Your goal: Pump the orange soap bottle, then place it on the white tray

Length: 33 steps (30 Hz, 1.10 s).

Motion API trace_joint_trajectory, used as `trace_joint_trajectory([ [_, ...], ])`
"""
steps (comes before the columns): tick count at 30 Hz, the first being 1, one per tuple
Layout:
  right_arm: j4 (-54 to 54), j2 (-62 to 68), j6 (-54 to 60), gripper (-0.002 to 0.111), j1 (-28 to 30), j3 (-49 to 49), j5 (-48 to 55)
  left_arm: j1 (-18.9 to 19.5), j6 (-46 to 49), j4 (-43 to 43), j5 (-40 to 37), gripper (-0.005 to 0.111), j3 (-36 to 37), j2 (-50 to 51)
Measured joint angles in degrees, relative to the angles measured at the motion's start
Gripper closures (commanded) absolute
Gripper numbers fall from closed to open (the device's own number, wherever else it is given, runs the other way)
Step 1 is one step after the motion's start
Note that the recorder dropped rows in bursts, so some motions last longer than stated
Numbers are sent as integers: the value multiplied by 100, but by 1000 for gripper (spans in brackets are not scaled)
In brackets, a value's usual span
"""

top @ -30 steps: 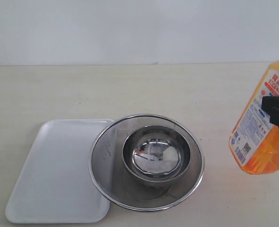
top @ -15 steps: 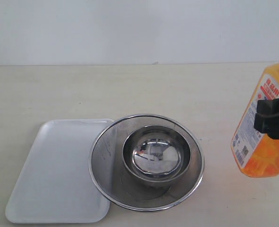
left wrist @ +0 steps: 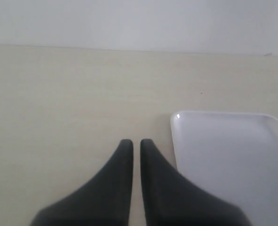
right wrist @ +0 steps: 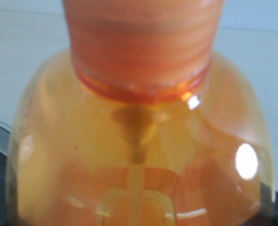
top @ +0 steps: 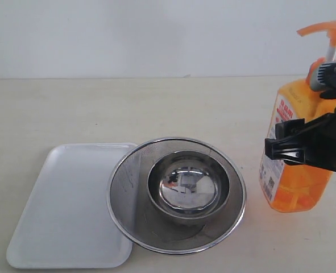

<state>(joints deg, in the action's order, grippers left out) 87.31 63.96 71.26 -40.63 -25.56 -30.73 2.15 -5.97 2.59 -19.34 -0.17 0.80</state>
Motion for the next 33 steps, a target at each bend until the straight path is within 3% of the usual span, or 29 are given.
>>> trace_joint_trajectory([
  [18, -1106, 530, -1466, 109, 0, -10, 72, 0, 0, 0, 0, 102, 0, 0],
  [33, -1140, 533, -811, 109, 0, -10, 66, 0, 0, 0, 0, 102, 0, 0],
])
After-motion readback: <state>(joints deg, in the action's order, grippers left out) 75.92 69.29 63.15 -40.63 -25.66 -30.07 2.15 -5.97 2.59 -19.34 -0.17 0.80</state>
